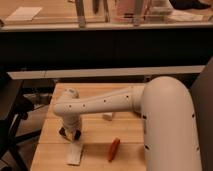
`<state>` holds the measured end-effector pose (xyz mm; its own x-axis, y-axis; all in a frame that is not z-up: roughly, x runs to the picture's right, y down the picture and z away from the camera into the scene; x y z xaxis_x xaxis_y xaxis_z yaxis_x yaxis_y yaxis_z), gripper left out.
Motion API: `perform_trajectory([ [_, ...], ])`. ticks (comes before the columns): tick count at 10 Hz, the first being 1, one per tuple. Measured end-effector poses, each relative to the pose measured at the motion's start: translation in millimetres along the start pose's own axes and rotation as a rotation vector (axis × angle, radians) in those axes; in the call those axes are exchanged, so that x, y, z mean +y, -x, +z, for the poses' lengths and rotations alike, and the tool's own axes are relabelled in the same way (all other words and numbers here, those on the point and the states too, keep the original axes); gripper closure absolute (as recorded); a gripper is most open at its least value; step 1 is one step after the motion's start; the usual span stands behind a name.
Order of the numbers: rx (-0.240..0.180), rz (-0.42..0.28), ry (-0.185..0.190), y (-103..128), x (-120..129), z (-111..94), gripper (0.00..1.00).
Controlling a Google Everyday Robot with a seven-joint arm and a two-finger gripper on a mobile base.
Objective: Place the eraser on the white sponge
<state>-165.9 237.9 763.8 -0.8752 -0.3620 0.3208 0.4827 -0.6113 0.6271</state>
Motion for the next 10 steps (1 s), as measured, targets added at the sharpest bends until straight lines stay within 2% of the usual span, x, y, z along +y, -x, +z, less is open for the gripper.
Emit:
perform_trajectory([
  [3, -0.004, -0.007, 0.002, 0.6, -0.3, 0.6, 0.48],
  [7, -0.009, -0.020, 0.006, 1.5, -0.9, 1.9, 0.73],
  [9, -0.009, -0.023, 0.008, 1.7, -1.0, 2.0, 0.80],
  [10, -0.010, -0.026, 0.010, 2.0, -0.6, 1.8, 0.78],
])
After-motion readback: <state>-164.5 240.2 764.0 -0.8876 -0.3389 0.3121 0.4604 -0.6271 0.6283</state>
